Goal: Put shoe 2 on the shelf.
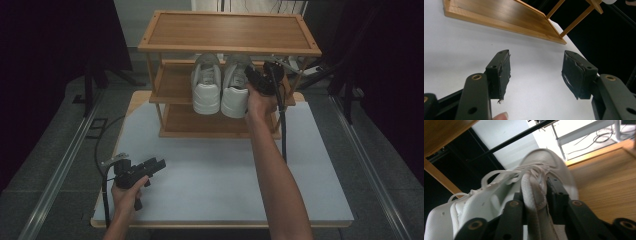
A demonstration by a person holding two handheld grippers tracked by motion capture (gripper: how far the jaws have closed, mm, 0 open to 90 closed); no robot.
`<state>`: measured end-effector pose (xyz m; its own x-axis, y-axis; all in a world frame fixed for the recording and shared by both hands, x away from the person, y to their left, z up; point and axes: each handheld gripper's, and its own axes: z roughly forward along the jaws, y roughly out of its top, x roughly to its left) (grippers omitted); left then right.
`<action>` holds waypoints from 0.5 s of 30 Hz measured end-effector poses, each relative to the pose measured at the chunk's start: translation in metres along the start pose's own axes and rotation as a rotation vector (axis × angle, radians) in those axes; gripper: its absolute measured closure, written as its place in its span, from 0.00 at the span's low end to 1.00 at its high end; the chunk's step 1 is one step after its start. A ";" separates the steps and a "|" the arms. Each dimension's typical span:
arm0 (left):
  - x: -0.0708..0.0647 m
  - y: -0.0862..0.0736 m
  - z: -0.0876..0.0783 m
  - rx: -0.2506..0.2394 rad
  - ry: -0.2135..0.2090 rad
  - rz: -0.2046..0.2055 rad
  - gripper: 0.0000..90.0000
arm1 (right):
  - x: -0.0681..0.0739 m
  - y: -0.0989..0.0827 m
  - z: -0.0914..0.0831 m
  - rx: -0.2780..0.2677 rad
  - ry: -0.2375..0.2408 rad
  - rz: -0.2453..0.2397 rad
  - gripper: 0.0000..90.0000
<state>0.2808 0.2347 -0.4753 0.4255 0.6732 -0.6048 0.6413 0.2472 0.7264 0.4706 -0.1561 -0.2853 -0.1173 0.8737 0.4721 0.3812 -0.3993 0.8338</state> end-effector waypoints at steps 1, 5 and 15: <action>0.000 0.000 0.000 0.002 -0.001 0.001 0.44 | 0.000 0.001 0.000 -0.003 0.000 0.005 0.82; 0.000 0.000 0.001 0.003 -0.004 -0.002 0.44 | -0.001 0.003 0.003 0.008 0.006 0.001 0.77; 0.001 0.000 0.002 0.009 -0.001 -0.006 0.44 | 0.002 0.010 -0.009 -0.017 0.124 -0.039 0.63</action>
<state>0.2827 0.2337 -0.4769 0.4226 0.6710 -0.6092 0.6491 0.2450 0.7201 0.4663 -0.1610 -0.2739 -0.2448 0.8479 0.4703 0.3588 -0.3713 0.8564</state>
